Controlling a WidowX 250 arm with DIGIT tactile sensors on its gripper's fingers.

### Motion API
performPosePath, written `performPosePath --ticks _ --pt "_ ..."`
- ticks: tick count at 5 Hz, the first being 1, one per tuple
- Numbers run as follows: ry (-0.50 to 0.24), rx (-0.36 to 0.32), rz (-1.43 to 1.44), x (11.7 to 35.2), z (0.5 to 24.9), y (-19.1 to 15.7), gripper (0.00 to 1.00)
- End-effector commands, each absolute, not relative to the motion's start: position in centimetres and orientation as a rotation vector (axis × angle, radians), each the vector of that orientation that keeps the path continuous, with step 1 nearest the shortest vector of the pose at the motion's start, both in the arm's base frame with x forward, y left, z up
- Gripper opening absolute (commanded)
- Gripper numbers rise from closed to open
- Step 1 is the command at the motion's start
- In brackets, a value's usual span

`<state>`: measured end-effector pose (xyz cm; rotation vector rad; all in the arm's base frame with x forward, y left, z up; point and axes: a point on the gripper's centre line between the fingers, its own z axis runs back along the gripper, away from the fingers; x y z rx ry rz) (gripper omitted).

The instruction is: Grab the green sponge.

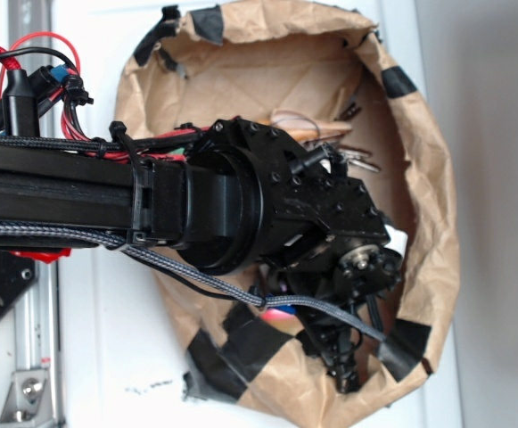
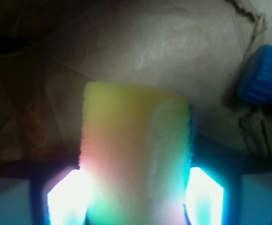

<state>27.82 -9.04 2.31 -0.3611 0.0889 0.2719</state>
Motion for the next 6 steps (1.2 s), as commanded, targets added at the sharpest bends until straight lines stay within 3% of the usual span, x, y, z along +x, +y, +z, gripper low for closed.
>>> performPosePath --ticks 1,2,4,5,6 --pt "-0.031 -0.120 0.323 29.5 2.9 -7.3 0.00" --pt "-0.094 -0.073 0.366 30.7 4.9 -5.1 0.00" --pt "-0.218 -0.009 0.345 29.4 10.8 -1.6 0.00" --pt "-0.168 -0.053 0.244 27.1 14.5 1.1 0.00" --pt "-0.140 0.008 0.213 25.7 17.3 1.7 0.00"
